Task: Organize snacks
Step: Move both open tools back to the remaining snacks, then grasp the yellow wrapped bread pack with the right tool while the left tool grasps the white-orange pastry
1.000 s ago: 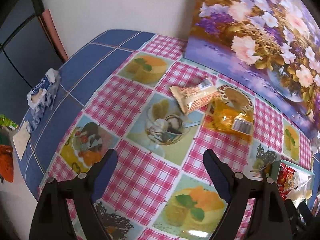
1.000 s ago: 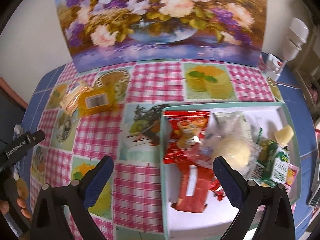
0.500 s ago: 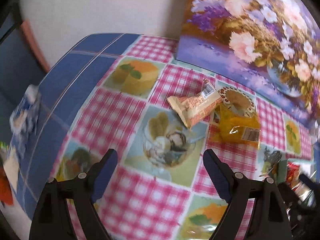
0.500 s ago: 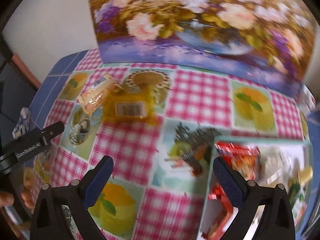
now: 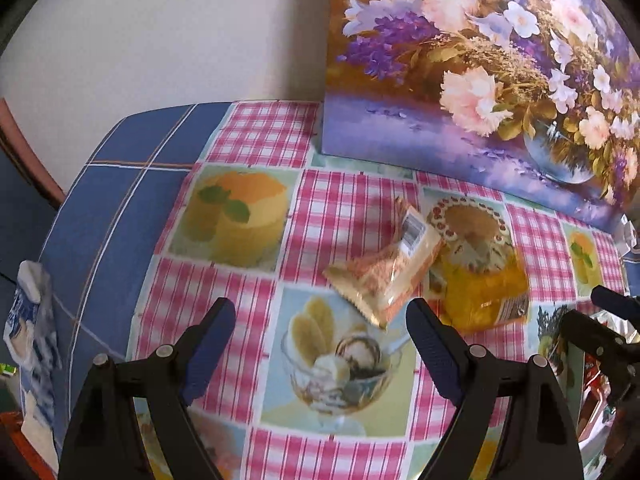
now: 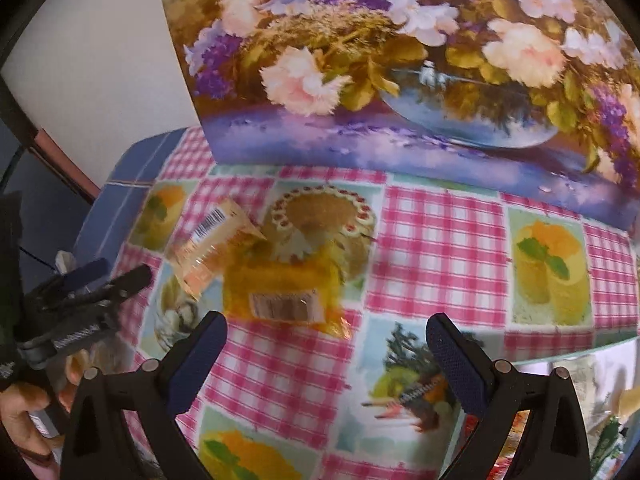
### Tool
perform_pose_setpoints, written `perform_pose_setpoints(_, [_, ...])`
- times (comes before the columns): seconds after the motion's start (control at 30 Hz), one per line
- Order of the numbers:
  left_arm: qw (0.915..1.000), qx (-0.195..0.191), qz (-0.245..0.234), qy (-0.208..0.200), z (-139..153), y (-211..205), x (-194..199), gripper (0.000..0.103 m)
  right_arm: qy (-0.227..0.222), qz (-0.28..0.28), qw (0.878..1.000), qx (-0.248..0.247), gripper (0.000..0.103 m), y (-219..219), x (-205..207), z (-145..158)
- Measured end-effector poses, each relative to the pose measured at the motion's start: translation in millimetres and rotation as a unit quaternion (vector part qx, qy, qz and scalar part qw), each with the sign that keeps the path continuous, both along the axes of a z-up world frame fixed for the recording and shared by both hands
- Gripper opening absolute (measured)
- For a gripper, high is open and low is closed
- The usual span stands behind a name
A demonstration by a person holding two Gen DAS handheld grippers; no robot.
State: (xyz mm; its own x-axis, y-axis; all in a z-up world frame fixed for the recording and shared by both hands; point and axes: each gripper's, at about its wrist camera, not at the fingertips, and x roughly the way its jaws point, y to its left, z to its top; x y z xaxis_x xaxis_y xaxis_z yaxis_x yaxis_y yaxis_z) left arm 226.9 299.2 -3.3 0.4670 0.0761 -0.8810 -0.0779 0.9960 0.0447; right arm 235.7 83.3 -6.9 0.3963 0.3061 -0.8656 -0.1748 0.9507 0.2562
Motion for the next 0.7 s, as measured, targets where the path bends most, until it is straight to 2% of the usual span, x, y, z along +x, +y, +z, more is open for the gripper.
perform_pose_setpoints(0.1, [0.9998, 0.000, -0.017, 0.002, -6.7, -3.6, 8.6, 0.088, -0.001, 0.009, 1.000, 0.018, 0.101, 12.3, 4.4, -2.2])
perform_pose_setpoints(0.33, [0.9992, -0.011, -0.039, -0.007, -15.6, -3.6, 26.0, 0.088, 0.013, 0.030, 0.999, 0.006, 0.101, 40.6, 11.2, -25.5])
perform_pose_setpoints(0.53, [0.9979, -0.010, -0.064, -0.011, -22.4, -13.8, 42.5, 0.088, 0.030, 0.024, 0.999, 0.004, 0.102, 51.7, 20.7, -45.9])
perform_pose_setpoints(0.7, [0.9968, -0.010, -0.080, 0.000, -35.9, -26.8, 49.8, 0.088, 0.038, 0.028, 0.999, 0.001, 0.102, 57.2, 24.2, -56.0])
